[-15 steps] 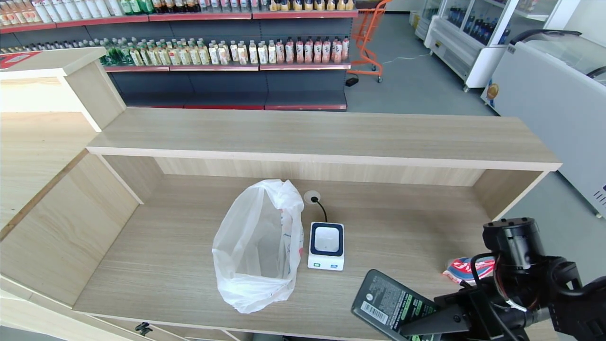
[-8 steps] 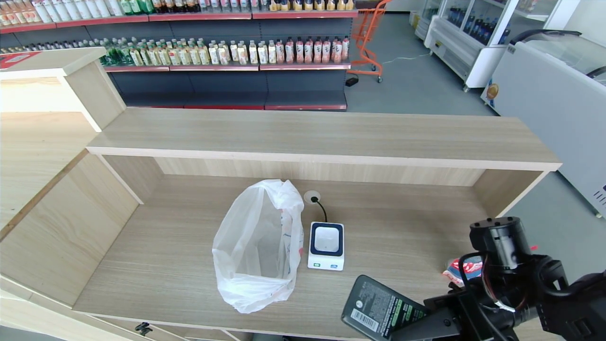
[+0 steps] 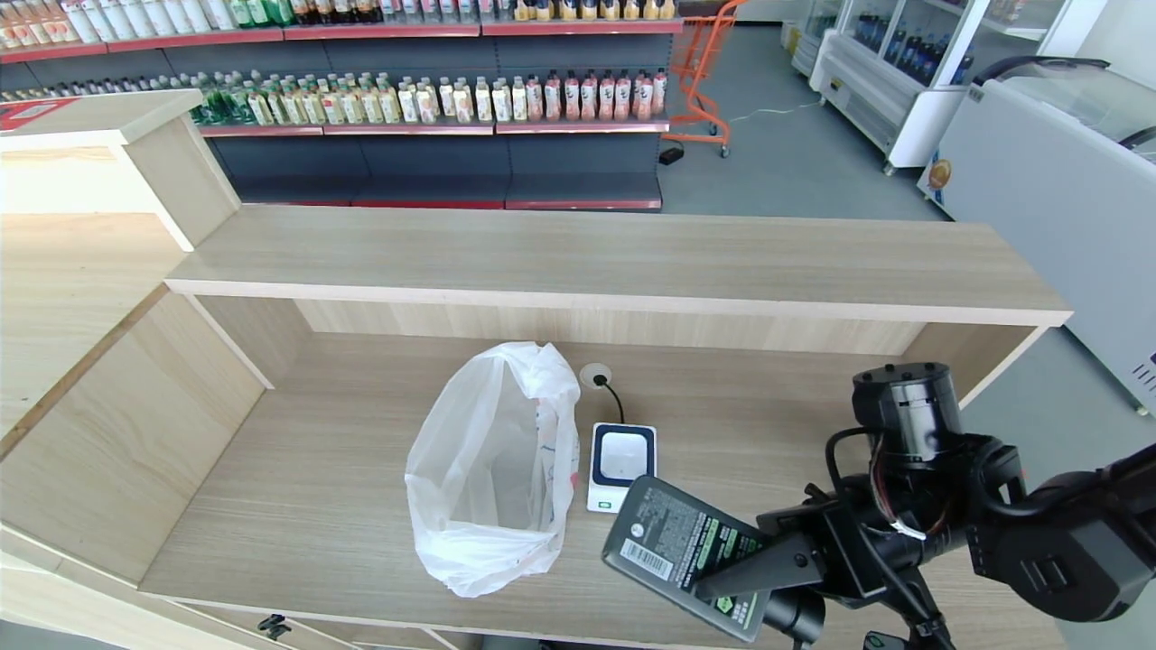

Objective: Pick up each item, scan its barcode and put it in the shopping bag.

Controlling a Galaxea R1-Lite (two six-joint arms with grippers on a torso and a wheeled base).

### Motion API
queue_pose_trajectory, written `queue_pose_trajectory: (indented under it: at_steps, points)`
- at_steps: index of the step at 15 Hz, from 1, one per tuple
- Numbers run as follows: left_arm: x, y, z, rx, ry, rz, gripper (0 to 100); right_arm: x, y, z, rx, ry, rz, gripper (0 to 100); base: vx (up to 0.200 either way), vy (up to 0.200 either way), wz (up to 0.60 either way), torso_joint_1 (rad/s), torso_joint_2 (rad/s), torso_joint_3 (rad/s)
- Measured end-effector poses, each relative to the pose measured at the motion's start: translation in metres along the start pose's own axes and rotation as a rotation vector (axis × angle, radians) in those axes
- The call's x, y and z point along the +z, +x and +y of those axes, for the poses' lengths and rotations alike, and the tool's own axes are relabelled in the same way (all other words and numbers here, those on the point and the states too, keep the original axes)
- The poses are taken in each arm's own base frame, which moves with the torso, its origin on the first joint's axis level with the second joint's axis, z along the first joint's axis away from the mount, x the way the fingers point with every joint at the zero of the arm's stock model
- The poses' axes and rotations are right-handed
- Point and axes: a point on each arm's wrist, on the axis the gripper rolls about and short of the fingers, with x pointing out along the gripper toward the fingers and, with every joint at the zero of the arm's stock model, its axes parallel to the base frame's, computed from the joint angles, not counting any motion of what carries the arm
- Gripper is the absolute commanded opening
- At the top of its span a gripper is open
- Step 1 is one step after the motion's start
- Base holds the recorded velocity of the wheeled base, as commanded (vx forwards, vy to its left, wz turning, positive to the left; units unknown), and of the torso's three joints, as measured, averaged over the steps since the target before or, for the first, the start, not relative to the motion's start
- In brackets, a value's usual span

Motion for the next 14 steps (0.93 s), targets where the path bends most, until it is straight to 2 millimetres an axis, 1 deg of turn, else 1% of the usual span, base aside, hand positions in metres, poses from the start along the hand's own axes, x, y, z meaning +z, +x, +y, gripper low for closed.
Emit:
queue_pose_trajectory:
  at_steps: [4,6,7,8,9,11,12,13,14]
  points:
    - [0.000,0.000,0.000,-0.001,0.000,0.000,100,-0.002,0.001,0.001,-0.002,0.008,-0.002,0,0.000,0.000,0.00,0.000,0.00,0.000]
    - [0.000,0.000,0.000,0.000,0.000,0.000,100,-0.001,0.001,0.001,-0.001,0.109,-0.002,0,0.000,0.000,0.00,0.000,0.00,0.000]
    - [0.000,0.000,0.000,0.000,0.000,0.000,100,0.000,0.000,0.000,0.002,0.208,0.001,0,0.000,0.000,0.00,0.000,0.00,0.000]
    - [0.000,0.000,0.000,0.000,0.000,0.000,100,0.002,-0.006,-0.002,0.010,0.260,0.016,0,0.000,0.000,0.00,0.000,0.00,0.000]
    - [0.000,0.000,0.000,0.000,0.000,0.000,100,0.004,-0.018,-0.005,0.028,0.302,0.053,0,0.000,0.000,0.00,0.000,0.00,0.000]
    - [0.000,0.000,0.000,0.000,0.000,0.000,100,0.015,-0.059,-0.013,0.094,0.454,0.192,0,0.000,0.000,0.00,0.000,0.00,0.000]
    - [0.000,0.000,0.000,0.000,0.000,0.000,100,0.020,-0.076,-0.019,0.114,0.531,0.261,0,0.000,0.000,0.00,0.000,0.00,0.000]
    - [0.000,0.000,0.000,0.000,0.000,0.000,100,0.025,-0.091,-0.027,0.121,0.645,0.327,0,0.000,0.000,0.00,0.000,0.00,0.000]
    - [0.000,0.000,0.000,0.000,0.000,0.000,100,0.034,-0.098,-0.031,0.117,0.802,0.365,0,0.000,0.000,0.00,0.000,0.00,0.000]
